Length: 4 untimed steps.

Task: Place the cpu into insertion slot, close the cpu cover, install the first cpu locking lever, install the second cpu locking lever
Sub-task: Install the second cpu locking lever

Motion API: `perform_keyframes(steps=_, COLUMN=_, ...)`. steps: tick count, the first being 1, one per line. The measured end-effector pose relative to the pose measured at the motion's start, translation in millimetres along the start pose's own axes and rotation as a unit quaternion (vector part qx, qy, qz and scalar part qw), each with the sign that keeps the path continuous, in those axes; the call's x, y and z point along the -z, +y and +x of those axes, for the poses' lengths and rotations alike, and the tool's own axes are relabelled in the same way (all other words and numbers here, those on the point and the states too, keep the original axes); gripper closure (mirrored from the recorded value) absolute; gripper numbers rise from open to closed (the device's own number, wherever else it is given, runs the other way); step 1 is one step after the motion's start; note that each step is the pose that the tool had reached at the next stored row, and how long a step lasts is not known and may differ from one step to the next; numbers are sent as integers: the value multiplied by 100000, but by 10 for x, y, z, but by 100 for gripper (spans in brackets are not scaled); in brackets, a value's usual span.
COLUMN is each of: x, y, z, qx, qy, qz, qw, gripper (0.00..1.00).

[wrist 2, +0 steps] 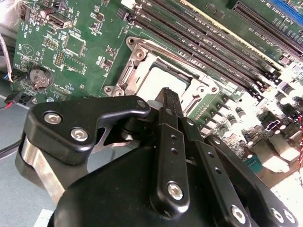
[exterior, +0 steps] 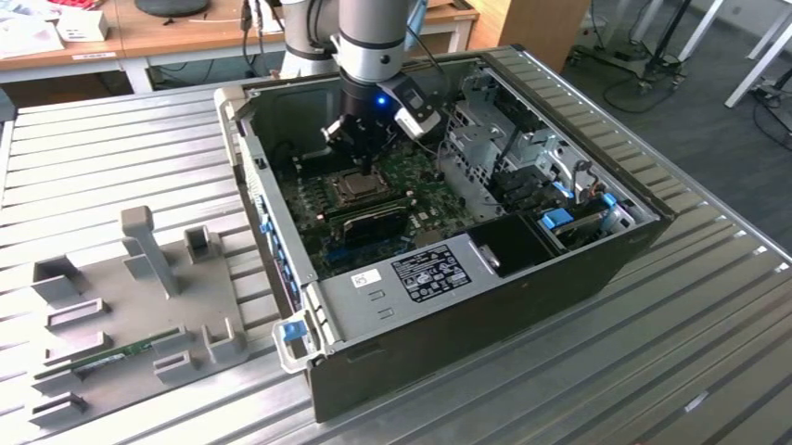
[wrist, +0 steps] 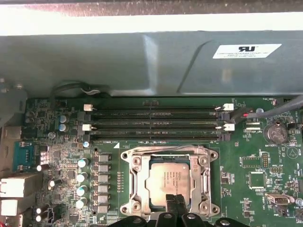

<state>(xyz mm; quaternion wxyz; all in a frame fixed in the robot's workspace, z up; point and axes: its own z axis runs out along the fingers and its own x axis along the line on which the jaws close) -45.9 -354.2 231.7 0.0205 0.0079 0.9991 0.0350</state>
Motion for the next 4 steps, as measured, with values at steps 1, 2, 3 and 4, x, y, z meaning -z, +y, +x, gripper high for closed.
perform_keyframes(steps=1, x=-1, y=6, z=0, qx=-6, qy=0, qz=1, qw=100000, gripper=90)
perform_keyframes(steps=2, x=-1, y=12, z=0, qx=-8, qy=0, qz=0, qw=100000, gripper=90)
perform_keyframes(steps=3, x=-1, y=12, z=0, qx=-8, qy=1, qz=2, qw=100000, gripper=90)
perform_keyframes(steps=4, x=-1, y=12, z=0, qx=-7, qy=2, qz=2, qw=100000, gripper=90)
